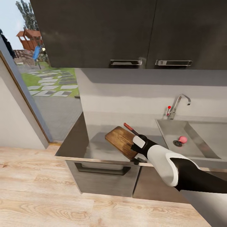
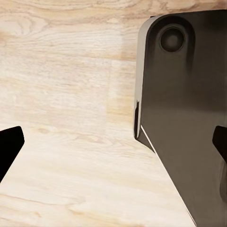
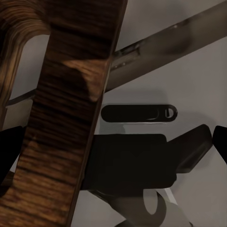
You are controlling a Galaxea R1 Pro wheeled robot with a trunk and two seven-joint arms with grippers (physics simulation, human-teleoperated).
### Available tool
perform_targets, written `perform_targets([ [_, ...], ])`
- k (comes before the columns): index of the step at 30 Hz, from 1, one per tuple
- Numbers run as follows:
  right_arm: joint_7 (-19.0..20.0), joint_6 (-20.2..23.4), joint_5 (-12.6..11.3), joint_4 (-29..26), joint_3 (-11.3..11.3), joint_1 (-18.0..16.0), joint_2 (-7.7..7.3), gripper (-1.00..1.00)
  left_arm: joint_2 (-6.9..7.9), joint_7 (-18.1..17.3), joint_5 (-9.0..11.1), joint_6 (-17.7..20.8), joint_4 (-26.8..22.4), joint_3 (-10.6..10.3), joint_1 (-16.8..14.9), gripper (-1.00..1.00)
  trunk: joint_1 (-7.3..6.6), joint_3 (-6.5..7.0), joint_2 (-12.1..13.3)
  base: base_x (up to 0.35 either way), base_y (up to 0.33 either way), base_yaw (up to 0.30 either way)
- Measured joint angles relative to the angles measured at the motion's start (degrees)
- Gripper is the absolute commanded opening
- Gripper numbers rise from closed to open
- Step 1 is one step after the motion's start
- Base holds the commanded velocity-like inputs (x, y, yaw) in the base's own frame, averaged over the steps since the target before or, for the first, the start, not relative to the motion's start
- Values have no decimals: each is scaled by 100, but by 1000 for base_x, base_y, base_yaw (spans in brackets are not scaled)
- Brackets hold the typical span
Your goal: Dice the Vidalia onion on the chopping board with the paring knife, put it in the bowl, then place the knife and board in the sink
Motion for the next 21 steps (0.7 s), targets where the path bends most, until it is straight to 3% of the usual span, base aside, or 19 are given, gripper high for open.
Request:
perform_targets([
  [6, -2, -2, 4, 4, -4, -2, 0, 100, -4, 0, 0, 0, 0, -1, 3, 100, 0, 0, 0, 0, 0, 0],
  [7, -5, -2, 1, 3, -3, -2, 0, -100, -2, 0, 0, 0, 0, 0, 1, 100, 0, 0, 0, 0, 0, 0],
  [21, -8, -3, -2, 1, -11, -1, 0, -100, -1, 0, 0, 0, 0, 0, 2, 100, 0, 0, 0, 0, 0, 0],
])
